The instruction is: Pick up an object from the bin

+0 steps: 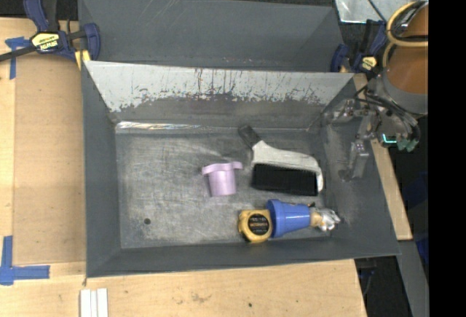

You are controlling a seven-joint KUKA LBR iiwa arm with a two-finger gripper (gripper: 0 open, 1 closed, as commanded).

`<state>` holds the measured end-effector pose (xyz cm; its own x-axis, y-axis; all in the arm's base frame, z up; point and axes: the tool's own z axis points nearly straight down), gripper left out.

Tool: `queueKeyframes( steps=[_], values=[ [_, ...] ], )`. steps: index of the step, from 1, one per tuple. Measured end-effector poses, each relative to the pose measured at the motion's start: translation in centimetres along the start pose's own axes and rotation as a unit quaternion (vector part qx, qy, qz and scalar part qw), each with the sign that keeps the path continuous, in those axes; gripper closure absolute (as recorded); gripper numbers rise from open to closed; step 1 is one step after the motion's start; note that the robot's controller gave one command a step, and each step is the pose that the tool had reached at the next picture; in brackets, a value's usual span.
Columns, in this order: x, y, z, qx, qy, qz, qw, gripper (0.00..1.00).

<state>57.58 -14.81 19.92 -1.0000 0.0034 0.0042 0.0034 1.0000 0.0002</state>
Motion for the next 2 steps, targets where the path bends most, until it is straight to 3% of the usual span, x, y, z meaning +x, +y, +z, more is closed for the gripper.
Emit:
queueKeyframes(
  steps=[1, 2],
  values=[
    [-0.2, 0.1, -0.5, 0.001, -0.0042, -0.001, 1.0, 0.0],
    [1.3, 0.7, 11.9, 0.001, -0.0143, 0.133, 0.991, 1.0]
  ],
)
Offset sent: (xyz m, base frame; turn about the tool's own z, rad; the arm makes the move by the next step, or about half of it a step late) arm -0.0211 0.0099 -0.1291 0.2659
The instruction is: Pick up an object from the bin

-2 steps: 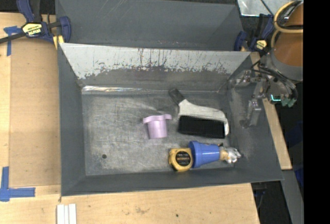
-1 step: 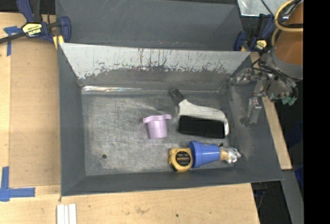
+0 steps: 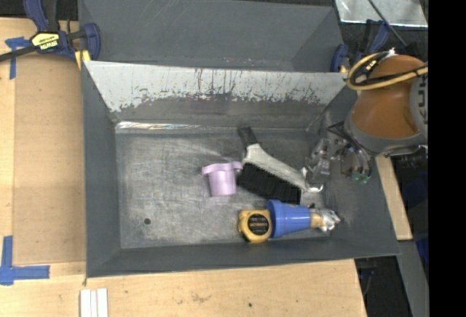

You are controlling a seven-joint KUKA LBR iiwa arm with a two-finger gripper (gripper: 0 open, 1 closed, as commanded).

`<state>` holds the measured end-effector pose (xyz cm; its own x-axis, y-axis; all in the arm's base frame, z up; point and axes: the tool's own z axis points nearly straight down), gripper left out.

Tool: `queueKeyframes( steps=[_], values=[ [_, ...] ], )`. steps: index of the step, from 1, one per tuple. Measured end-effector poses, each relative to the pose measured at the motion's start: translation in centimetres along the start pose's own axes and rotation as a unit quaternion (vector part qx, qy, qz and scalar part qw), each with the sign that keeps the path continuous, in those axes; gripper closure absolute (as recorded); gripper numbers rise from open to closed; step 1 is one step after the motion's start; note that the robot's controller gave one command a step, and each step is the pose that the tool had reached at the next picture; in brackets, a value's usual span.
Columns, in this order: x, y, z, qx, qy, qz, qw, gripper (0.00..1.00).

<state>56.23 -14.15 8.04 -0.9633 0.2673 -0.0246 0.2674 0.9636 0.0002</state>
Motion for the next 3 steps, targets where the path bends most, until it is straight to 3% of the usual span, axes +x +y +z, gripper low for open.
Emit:
queueKeyframes(
  steps=[1, 2, 3],
  values=[
    [0.0, 0.0, 0.0, 0.0, 0.0, -0.001, 1.0, 1.0],
    [-0.3, 0.6, -4.6, 0.0, 0.012, 0.015, 0.9998, 1.0],
    [-0.8, 0.8, -9.9, 0.0, 0.0089, 0.016, 0.9998, 1.0]
  ],
)
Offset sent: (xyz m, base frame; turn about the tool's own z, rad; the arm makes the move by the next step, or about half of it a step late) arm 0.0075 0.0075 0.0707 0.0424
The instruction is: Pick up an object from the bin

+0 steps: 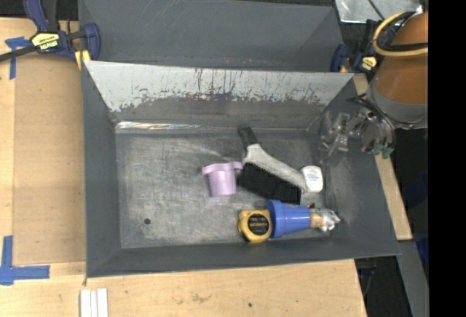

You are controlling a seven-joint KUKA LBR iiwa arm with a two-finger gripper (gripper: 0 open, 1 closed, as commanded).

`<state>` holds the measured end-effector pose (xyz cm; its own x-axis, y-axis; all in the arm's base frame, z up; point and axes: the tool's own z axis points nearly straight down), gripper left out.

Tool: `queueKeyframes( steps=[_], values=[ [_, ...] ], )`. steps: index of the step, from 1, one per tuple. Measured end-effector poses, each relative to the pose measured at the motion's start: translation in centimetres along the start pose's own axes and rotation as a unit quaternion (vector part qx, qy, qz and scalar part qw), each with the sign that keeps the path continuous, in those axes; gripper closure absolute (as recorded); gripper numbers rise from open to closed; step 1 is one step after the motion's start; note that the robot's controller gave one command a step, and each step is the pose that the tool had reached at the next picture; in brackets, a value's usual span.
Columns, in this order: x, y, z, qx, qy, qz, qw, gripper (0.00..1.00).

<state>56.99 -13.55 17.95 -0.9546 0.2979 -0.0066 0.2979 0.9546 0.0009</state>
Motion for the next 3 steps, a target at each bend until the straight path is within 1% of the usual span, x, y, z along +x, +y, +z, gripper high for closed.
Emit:
queueKeyframes(
  steps=[1, 2, 3],
  values=[
    [0.5, 1.1, 3.7, 0.001, 0.003, 0.011, 0.9999, 0.0],
    [0.4, 1.1, 3.6, 0.001, 0.0017, 0.01, 0.9999, 0.0],
    [1.6, 3.2, 10.2, 0.001, -0.0004, 0.027, 0.9996, 1.0]
  ],
)
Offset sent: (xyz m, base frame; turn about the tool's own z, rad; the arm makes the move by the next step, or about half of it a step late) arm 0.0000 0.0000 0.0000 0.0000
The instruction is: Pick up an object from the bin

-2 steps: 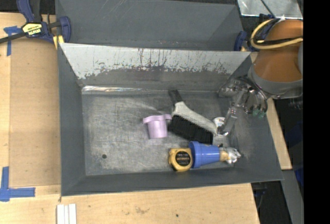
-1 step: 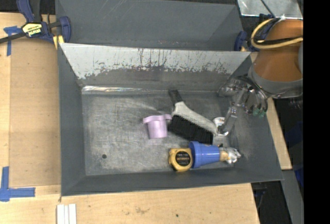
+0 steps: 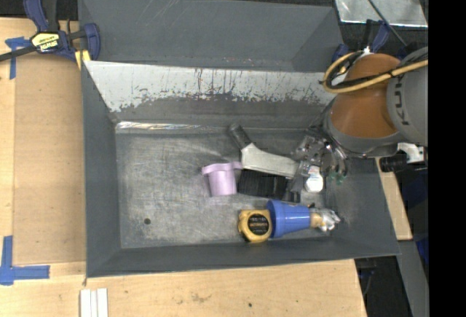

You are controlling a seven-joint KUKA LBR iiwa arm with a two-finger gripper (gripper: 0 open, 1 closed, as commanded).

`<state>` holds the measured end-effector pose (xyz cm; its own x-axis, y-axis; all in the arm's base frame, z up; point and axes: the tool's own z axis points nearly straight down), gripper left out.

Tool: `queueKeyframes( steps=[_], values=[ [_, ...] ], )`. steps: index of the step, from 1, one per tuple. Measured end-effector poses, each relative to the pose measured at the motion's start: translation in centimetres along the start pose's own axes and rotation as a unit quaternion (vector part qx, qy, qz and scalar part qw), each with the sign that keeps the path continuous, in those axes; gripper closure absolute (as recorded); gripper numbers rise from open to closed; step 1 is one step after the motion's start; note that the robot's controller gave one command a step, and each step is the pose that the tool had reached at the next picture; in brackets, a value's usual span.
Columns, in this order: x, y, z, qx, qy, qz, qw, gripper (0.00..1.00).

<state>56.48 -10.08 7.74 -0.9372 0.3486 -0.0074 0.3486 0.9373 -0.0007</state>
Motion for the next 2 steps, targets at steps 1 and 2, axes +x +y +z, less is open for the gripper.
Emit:
queueKeyframes(
  steps=[1, 2],
  values=[
    [0.0, 0.0, 0.0, 0.0, 0.0, 0.0, 1.0, 1.0],
    [1.0, 1.3, -12.3, 0.0, 0.0028, -0.011, 0.9999, 1.0]
  ],
)
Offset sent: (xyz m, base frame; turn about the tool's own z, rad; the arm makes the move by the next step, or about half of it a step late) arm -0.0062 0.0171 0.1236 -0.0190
